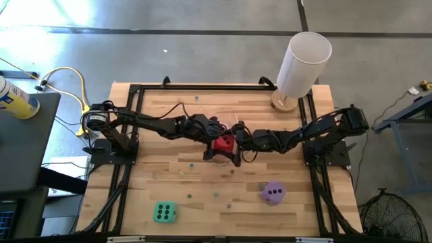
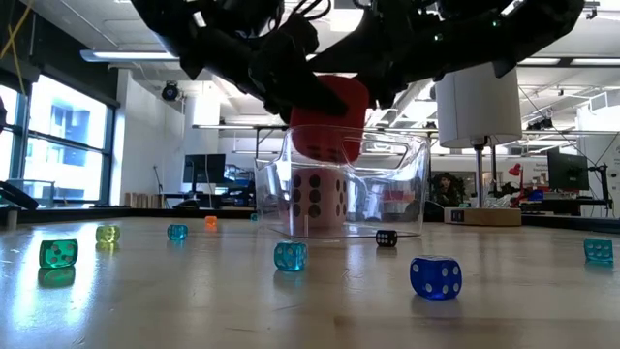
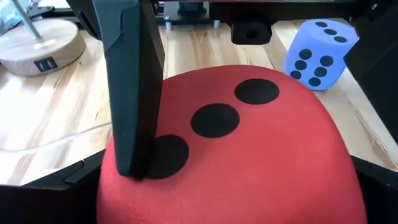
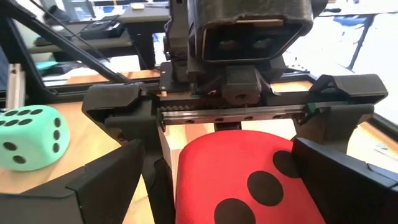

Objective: Pick & Place Dice
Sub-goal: Put the large red dice into the transparent bin, then put the small blue dice into the transparent bin

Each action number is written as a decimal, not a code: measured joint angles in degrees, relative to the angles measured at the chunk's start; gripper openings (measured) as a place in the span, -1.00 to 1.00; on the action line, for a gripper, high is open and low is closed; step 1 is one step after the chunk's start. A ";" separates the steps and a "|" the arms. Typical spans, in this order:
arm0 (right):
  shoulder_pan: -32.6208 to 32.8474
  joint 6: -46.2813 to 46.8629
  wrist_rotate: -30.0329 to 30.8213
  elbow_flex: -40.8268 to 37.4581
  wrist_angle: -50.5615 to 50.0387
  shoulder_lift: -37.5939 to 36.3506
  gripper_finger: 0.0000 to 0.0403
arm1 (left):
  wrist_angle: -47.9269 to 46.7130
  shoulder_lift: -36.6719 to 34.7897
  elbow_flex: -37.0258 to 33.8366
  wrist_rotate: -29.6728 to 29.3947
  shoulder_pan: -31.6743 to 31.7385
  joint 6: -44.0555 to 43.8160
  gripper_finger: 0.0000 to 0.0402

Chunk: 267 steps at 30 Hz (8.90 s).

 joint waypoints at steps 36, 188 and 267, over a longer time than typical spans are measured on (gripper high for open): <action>14.09 -15.82 47.35 -0.52 -5.98 -1.32 0.98 | 1.37 -0.33 5.60 -2.26 -2.76 -1.59 0.99; 16.87 7.07 17.32 -0.33 -38.19 -29.79 0.98 | -56.72 -13.93 2.34 -6.11 -11.45 -16.34 0.99; 10.91 -12.02 -6.58 -0.31 -10.32 -23.34 0.98 | -51.81 -12.17 2.67 -24.09 -25.91 -13.65 0.99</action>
